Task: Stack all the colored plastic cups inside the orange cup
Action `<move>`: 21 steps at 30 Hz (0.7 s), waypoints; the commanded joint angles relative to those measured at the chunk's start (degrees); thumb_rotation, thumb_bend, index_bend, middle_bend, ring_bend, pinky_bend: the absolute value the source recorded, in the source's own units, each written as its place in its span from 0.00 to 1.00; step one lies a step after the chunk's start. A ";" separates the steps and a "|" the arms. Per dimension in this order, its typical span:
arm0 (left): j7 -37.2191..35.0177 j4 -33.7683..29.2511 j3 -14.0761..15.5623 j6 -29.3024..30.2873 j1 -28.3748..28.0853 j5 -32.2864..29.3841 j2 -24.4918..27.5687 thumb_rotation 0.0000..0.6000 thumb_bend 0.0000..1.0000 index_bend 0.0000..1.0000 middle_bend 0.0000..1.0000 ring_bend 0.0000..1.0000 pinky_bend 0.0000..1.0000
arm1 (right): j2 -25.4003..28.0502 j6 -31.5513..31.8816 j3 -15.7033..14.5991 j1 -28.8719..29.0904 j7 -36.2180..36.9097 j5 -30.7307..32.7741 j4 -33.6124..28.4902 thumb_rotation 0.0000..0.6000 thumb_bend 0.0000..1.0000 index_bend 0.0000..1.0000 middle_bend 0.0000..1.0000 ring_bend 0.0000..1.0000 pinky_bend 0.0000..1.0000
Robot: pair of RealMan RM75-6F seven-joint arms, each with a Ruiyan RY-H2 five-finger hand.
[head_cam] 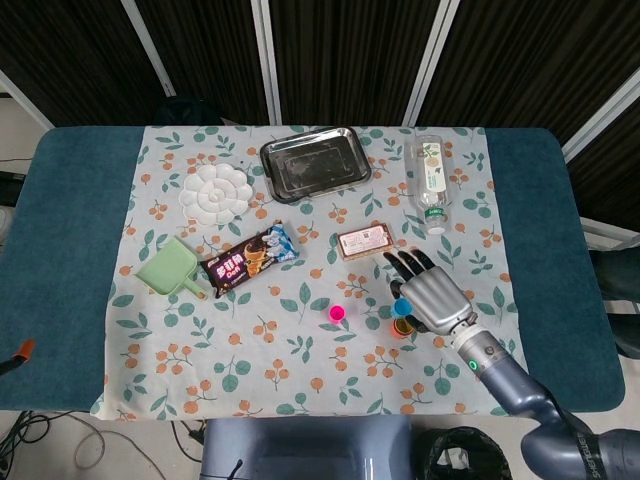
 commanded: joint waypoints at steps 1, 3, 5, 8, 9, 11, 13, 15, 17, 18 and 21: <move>-0.04 -0.04 0.03 -0.07 0.00 -0.04 -0.01 1.00 0.19 0.09 0.07 0.01 0.00 | 1.18 1.50 -1.25 -1.72 1.16 -2.32 -1.51 1.00 0.41 0.49 0.00 0.08 0.11; -0.06 -0.08 0.04 -0.10 -0.01 -0.01 -0.01 1.00 0.19 0.09 0.07 0.01 0.00 | 1.46 2.19 -1.66 -2.48 1.76 -3.34 -1.91 1.00 0.41 0.49 0.00 0.08 0.11; -0.03 -0.09 0.04 -0.05 0.00 0.02 0.00 1.00 0.19 0.09 0.07 0.01 0.00 | 1.51 2.62 -1.90 -3.05 2.39 -4.02 -1.97 1.00 0.41 0.49 0.00 0.08 0.11; -0.09 -0.17 0.03 -0.03 0.04 -0.04 0.02 1.00 0.19 0.09 0.07 0.01 0.00 | 1.12 3.07 -2.22 -3.60 2.53 -4.98 -1.04 1.00 0.41 0.49 0.00 0.08 0.11; -0.12 -0.18 0.03 -0.04 0.04 -0.06 0.03 1.00 0.19 0.09 0.07 0.01 0.00 | 0.97 3.19 -2.29 -3.68 2.40 -5.18 -0.74 1.00 0.41 0.49 0.00 0.08 0.11; -0.18 -0.17 0.01 -0.08 0.04 -0.15 0.04 1.00 0.19 0.09 0.07 0.01 0.00 | 0.25 3.61 -2.47 -4.10 2.32 -5.62 0.17 1.00 0.41 0.49 0.00 0.08 0.11; -0.09 -0.13 0.02 -0.13 0.01 -0.14 0.04 1.00 0.19 0.10 0.07 0.01 0.00 | -0.22 3.69 -2.56 -4.39 2.60 -5.67 0.64 1.00 0.41 0.49 0.00 0.08 0.11; -0.03 -0.10 0.08 -0.20 0.00 -0.13 0.04 1.00 0.19 0.10 0.07 0.01 0.00 | -0.58 3.88 -2.62 -4.61 2.56 -5.89 1.24 1.00 0.41 0.49 0.00 0.08 0.11; 0.05 -0.06 0.11 -0.20 -0.01 -0.07 0.04 1.00 0.19 0.10 0.07 0.01 0.00 | -0.95 4.00 -2.71 -4.80 2.46 -6.08 1.87 1.00 0.41 0.49 0.00 0.08 0.11; 0.08 -0.05 0.11 -0.18 -0.01 -0.04 0.04 1.00 0.19 0.10 0.07 0.01 0.00 | -1.06 4.00 -2.75 -4.87 2.49 -6.12 2.03 1.00 0.41 0.49 0.00 0.08 0.11; 0.10 -0.07 0.13 -0.12 0.02 -0.03 0.02 1.00 0.19 0.10 0.07 0.01 0.00 | -1.55 3.88 -3.04 -5.22 2.68 -6.34 2.73 1.00 0.41 0.50 0.00 0.08 0.11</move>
